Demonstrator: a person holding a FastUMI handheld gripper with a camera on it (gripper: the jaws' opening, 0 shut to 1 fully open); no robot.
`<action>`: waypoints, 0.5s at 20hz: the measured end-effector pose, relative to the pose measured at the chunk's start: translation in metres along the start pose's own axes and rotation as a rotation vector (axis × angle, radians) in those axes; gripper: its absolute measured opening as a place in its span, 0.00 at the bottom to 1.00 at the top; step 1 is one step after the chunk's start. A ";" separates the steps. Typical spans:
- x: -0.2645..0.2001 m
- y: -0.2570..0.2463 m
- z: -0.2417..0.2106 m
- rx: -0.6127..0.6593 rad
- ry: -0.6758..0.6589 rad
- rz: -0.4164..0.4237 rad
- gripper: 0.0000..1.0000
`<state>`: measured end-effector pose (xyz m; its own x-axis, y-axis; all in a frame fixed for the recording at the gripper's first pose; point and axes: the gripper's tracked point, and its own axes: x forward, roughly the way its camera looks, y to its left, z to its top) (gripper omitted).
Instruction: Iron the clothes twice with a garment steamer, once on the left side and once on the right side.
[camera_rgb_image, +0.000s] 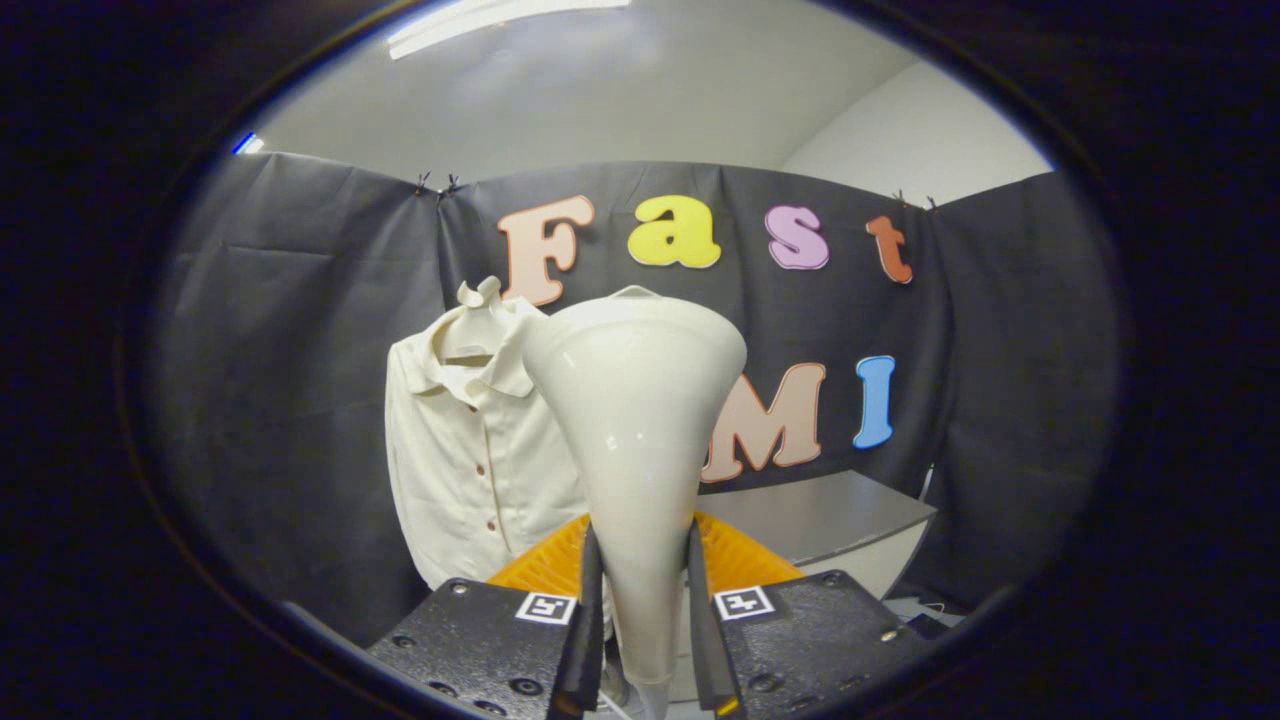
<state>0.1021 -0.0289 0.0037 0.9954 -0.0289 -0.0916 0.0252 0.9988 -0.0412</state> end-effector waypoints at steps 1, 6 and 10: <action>-0.005 0.011 0.000 -0.006 0.000 -0.004 0.36; -0.016 0.039 -0.009 -0.031 0.025 -0.035 0.36; -0.017 0.057 -0.007 -0.033 0.010 -0.024 0.36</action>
<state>0.0862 0.0282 -0.0042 0.9935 -0.0533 -0.1005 0.0456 0.9960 -0.0767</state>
